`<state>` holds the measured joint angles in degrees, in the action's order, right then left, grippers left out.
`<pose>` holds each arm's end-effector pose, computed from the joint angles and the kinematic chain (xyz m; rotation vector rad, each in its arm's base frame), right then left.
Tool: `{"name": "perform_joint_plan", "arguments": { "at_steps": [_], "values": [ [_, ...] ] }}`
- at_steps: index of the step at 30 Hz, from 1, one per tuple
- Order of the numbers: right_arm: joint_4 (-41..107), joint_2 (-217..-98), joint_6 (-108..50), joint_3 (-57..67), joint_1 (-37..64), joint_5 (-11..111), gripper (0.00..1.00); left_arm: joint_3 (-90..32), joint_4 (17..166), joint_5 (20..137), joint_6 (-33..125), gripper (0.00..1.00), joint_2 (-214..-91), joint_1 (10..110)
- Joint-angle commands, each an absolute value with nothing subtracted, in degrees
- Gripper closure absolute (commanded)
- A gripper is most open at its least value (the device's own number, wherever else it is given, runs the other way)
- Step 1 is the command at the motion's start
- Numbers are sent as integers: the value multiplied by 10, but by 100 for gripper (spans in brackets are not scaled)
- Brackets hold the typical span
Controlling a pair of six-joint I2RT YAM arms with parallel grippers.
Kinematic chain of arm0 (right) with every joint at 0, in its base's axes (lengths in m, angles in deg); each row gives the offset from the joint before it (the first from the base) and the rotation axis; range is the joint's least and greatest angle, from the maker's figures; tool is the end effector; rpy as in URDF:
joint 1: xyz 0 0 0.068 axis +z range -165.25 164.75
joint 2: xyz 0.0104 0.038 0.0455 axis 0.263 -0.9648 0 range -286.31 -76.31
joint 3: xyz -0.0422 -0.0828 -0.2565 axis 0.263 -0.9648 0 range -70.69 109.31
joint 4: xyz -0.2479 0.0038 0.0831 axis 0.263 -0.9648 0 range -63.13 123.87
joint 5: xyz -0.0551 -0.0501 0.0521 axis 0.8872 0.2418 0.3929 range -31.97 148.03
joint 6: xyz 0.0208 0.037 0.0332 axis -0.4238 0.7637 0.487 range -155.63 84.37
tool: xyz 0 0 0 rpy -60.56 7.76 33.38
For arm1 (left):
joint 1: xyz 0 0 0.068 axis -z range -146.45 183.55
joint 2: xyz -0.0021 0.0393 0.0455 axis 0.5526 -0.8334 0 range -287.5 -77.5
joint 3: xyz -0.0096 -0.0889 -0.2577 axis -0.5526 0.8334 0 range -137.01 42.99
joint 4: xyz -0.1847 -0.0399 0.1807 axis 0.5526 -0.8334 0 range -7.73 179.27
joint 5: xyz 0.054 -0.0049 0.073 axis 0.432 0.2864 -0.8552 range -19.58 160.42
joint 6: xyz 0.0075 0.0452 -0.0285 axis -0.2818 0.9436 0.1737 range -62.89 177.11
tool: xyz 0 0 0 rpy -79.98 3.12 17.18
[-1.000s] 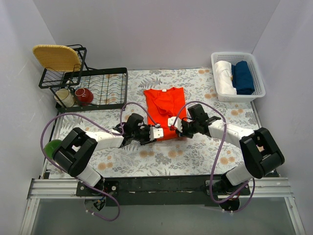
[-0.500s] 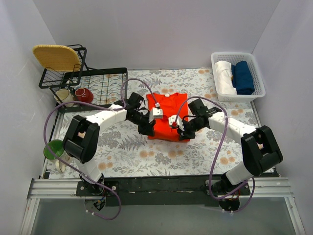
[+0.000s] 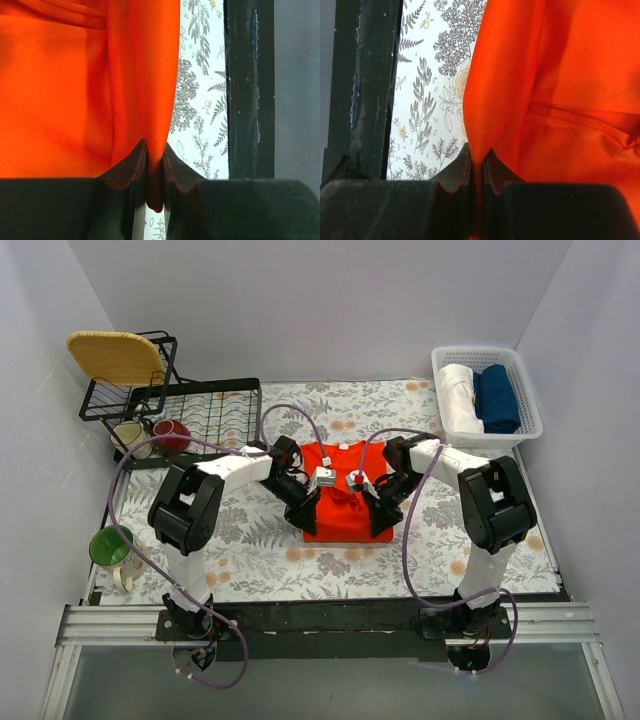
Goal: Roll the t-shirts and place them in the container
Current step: Roll the T-shirt to the center of the board.
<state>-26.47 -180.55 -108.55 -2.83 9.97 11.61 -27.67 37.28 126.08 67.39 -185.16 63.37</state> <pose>0.2661 0.1541 0.1746 -1.9932 1.8179 1.1214 0.2746 -0.1913 0.1714 -0.9231 -2.4929 1.3871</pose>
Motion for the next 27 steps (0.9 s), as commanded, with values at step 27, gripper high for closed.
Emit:
{"name": "perform_joint_plan", "arguments": {
  "at_steps": [27],
  "values": [
    [-409, -2093, -1067, 204, 61, 142, 87, -319, 400, 1206, 666, 74, -1936, 571]
  ]
}}
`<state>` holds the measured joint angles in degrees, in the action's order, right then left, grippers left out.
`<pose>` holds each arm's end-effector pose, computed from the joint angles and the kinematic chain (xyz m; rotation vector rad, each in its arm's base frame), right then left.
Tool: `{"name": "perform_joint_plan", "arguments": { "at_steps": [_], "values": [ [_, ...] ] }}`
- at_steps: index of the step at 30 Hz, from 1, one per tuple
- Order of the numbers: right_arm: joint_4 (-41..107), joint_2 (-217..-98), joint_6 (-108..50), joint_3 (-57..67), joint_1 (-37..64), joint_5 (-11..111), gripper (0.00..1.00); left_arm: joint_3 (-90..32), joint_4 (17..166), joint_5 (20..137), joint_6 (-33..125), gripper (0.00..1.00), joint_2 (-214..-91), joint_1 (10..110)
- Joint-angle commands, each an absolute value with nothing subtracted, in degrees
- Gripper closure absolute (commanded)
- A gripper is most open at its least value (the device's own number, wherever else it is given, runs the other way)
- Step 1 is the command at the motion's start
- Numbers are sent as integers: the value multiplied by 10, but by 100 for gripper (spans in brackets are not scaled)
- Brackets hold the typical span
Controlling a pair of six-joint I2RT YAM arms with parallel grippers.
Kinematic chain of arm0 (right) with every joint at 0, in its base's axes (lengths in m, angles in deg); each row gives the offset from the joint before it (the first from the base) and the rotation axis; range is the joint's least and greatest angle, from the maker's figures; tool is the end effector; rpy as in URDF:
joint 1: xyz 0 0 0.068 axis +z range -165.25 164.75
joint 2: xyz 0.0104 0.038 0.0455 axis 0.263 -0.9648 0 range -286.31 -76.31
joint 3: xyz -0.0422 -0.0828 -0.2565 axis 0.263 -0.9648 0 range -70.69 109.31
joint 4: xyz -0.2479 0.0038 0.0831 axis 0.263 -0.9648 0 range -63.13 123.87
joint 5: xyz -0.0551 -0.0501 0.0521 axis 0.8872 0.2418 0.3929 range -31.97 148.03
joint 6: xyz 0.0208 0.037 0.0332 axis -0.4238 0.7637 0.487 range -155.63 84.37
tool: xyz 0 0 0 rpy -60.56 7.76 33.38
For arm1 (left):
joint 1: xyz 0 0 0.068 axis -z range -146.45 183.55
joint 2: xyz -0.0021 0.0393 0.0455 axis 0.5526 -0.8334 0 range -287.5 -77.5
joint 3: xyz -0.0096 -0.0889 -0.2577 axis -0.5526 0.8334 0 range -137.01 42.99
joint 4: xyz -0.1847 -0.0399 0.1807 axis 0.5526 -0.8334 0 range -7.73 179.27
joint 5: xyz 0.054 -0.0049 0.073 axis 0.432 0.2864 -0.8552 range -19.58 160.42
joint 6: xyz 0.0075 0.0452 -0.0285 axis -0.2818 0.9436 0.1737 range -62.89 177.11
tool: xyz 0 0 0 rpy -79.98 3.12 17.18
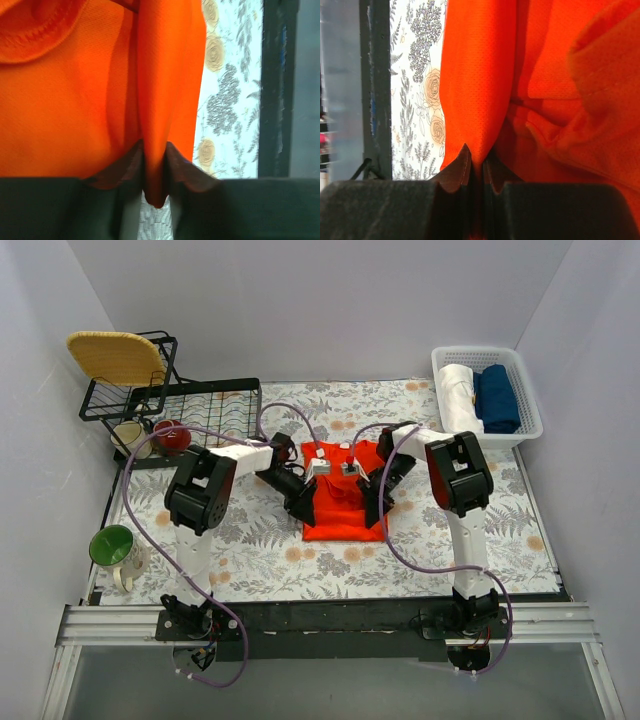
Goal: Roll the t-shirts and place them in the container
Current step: Roll the T-shirt to the center of the board.
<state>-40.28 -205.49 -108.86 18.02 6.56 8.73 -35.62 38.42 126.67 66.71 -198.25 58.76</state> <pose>0.3351 0.1633 0.1164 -1.8664 2.0870 1.4153 0.3239 -0.1852 0.1268 -0.7508 -2.5171 1.3816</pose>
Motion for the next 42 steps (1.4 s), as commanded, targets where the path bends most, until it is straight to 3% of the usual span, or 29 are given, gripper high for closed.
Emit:
{"name": "perform_joint_plan", "arguments": {
  "at_steps": [1, 8, 13, 23, 34, 37, 42],
  "values": [
    [-411, -2101, -1060, 219, 61, 144, 87, -303, 419, 1200, 663, 69, -1919, 571],
    [-410, -2142, -1038, 260, 64, 150, 86, -192, 527, 1144, 672, 50, -1724, 587],
    [-410, -2154, -1028, 264, 66, 150, 85, -146, 589, 1115, 700, 47, -1648, 650],
    [-410, -2163, -1033, 270, 67, 160, 86, -100, 701, 1067, 678, 45, -1695, 713],
    [-410, -2168, -1037, 287, 66, 164, 85, -58, 693, 1007, 753, 42, -1769, 735],
    [-408, -2168, -1035, 284, 66, 155, 82, -48, 679, 997, 759, 44, -1774, 744],
    [-408, -2125, -1022, 283, 47, 153, 61, -41, 660, 1001, 734, 48, -1771, 747]
  ]
}}
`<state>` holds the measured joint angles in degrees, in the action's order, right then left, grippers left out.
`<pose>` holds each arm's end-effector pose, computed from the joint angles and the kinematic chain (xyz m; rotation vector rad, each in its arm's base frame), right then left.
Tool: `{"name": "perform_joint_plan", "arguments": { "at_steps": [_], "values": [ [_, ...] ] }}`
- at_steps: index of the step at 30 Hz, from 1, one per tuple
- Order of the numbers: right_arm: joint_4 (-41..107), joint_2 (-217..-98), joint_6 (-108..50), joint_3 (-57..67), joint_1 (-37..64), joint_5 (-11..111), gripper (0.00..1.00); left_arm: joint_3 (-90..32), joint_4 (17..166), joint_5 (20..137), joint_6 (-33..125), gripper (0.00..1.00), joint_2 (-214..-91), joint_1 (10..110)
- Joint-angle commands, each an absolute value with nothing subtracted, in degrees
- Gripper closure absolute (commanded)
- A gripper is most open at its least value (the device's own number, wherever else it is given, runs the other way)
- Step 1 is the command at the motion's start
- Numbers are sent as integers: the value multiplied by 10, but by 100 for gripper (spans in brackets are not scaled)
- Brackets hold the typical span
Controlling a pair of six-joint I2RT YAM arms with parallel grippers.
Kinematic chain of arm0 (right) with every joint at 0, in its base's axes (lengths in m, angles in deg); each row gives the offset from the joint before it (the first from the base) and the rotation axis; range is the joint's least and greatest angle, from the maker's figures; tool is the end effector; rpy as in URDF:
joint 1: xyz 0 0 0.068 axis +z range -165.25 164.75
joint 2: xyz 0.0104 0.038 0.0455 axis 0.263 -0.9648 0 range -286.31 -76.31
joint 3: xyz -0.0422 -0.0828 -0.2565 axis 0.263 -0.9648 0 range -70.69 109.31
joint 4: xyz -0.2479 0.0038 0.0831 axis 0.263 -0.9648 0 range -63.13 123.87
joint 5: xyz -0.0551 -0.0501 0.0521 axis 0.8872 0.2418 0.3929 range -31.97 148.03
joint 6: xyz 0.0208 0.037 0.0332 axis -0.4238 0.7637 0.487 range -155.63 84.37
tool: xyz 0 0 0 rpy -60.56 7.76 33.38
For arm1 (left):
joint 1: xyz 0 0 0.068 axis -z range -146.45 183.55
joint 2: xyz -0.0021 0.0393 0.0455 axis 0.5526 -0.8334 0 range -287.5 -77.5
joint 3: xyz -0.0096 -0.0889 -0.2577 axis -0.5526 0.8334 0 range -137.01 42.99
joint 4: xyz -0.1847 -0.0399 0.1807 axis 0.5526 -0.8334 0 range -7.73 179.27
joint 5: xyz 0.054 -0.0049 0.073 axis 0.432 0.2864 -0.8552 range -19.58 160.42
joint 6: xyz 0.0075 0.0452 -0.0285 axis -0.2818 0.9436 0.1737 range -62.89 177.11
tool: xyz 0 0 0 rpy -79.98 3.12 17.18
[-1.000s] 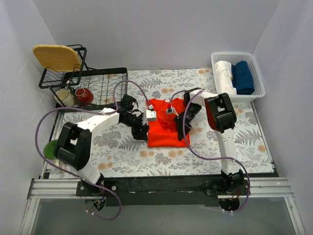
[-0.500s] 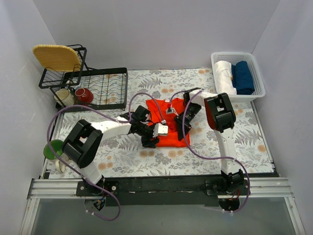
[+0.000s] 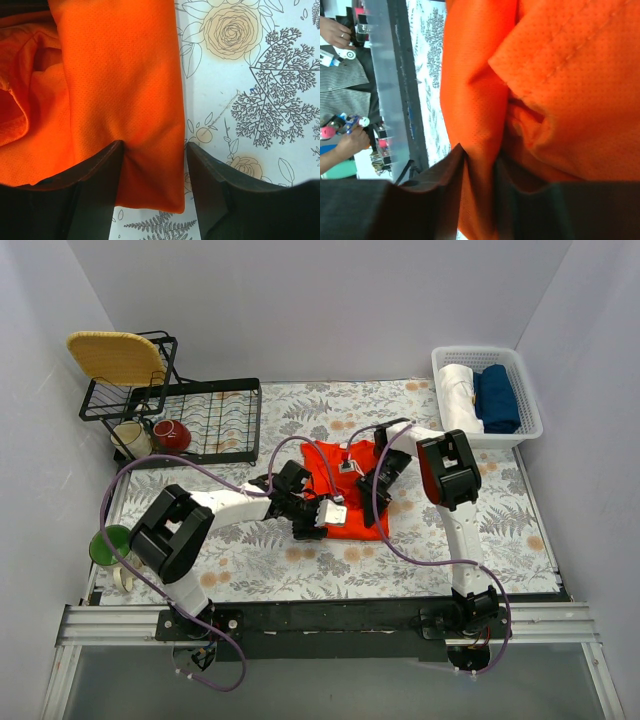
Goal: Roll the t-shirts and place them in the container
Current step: Roll the T-shirt to the center of the board.
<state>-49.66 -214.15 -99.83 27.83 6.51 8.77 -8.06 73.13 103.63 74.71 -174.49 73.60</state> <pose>0.3528 0.1700 0.1002 1.5071 -2.1294 -1.3805 0.2279 -0.2170 0.1494 1.4435 2.2170 -0.8995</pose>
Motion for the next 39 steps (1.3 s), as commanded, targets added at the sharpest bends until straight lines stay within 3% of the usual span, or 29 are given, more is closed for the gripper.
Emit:
{"name": "perform_joint_plan", "arguments": {
  "at_steps": [1, 3, 6, 9, 13, 17, 20, 28, 39],
  "values": [
    [-407, -2098, -1019, 283, 40, 153, 48, -34, 658, 1003, 730, 49, -1767, 747],
    [-408, -2071, -1014, 285, 18, 157, 32, -27, 649, 1005, 728, 50, -1758, 747],
    [-408, -2017, -1007, 286, -3, 172, 24, -13, 648, 1008, 718, 52, -1745, 747],
    [-384, -1946, -1015, 244, -5, 188, 1, -10, 650, 1016, 702, 56, -1746, 747],
    [-199, -1745, -976, 63, 7, 205, 1, -29, 647, 1032, 679, 73, -1766, 744],
    [127, -1527, -966, -236, 35, 232, 1, -52, 626, 1068, 661, 73, -1789, 728],
    [244, -1413, -972, -366, 85, 273, 1, -56, 609, 1093, 659, 71, -1797, 722],
    [286, -1409, -1028, -400, 161, 291, 14, -91, 567, 1180, 635, 70, -1817, 684],
    [277, -1419, -1075, -415, 191, 258, 16, -164, 533, 1253, 605, 70, -1869, 609]
  ]
}}
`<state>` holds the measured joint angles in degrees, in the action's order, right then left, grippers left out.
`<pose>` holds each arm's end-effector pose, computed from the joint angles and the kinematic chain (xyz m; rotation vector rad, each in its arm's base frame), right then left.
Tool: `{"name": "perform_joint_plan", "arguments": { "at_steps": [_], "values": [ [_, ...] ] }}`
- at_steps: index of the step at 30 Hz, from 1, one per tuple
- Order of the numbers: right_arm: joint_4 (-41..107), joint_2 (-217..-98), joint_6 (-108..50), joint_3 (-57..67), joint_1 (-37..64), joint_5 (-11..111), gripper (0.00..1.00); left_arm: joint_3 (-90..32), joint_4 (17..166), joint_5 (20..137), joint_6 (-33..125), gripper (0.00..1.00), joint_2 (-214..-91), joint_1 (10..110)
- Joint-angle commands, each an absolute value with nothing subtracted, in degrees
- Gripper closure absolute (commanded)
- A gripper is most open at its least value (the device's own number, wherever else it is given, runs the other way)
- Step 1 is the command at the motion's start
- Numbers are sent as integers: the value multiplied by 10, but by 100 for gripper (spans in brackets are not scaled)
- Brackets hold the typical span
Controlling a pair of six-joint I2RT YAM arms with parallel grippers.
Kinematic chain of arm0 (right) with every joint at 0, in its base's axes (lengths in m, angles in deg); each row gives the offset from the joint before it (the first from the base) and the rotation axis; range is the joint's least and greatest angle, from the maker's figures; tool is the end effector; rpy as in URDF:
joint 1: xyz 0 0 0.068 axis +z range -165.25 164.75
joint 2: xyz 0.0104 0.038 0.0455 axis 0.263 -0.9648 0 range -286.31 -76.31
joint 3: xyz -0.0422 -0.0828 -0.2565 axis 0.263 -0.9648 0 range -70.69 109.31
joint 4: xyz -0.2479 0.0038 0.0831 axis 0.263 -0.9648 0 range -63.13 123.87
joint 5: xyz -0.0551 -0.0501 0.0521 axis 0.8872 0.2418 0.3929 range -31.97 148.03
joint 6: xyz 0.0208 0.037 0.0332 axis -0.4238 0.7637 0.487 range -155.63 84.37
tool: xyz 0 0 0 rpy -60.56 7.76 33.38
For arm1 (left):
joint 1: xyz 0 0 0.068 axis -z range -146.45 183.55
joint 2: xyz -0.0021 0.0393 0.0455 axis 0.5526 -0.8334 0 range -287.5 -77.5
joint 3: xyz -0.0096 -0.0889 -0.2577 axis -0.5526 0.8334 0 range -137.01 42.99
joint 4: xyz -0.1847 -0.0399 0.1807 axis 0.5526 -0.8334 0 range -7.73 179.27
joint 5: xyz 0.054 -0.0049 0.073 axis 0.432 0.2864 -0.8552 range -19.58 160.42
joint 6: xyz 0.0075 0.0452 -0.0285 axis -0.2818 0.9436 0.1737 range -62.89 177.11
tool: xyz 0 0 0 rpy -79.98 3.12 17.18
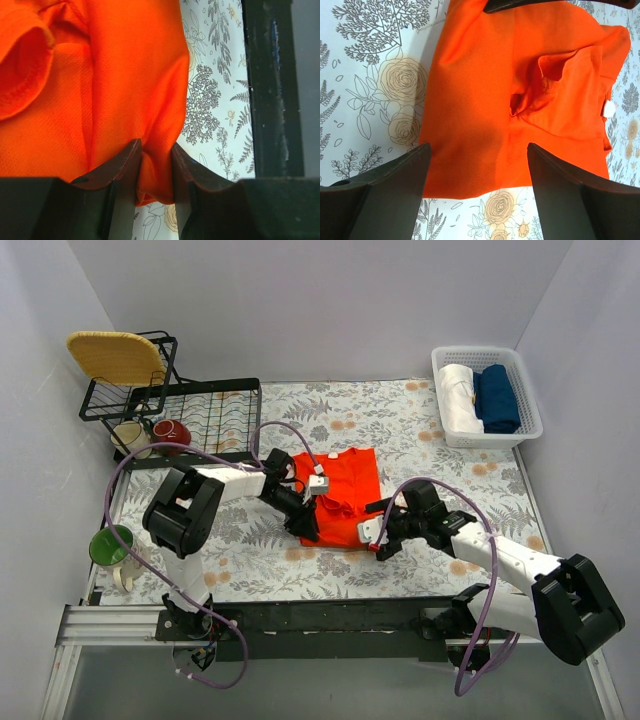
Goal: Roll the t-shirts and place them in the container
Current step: Roll the T-shirt to the center of the board.
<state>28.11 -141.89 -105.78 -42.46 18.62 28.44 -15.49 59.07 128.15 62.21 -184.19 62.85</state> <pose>0.1717 0.1367 0.1813 -1.8930 1.1580 0.2553 0.2664 -0.1840 0.1325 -0.9473 -2.5465 1.5199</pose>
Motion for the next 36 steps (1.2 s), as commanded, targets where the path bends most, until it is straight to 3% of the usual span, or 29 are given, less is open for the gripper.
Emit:
{"name": "perform_joint_plan", "arguments": {
  "at_steps": [1, 19, 24, 28, 30, 33, 36],
  "values": [
    [272, -1419, -1074, -414, 192, 249, 16, -168, 533, 1254, 598, 70, -1874, 607],
    [245, -1410, -1104, -454, 222, 251, 37, -180, 553, 1286, 537, 71, -1891, 604],
    [312, -1445, -1103, -477, 225, 275, 42, -179, 553, 1293, 530, 71, -1893, 604],
    [378, -1474, -1096, -492, 229, 321, 62, -176, 548, 1288, 536, 67, -1889, 604],
    [393, -1485, -1081, -485, 229, 338, 68, -171, 553, 1275, 536, 55, -1884, 604],
    [340, -1493, -1052, -436, 230, 339, 88, -169, 556, 1259, 548, 49, -1859, 604],
    [264, -1496, -1006, -375, 226, 302, 95, -172, 555, 1248, 556, 46, -1806, 604]
  ]
}}
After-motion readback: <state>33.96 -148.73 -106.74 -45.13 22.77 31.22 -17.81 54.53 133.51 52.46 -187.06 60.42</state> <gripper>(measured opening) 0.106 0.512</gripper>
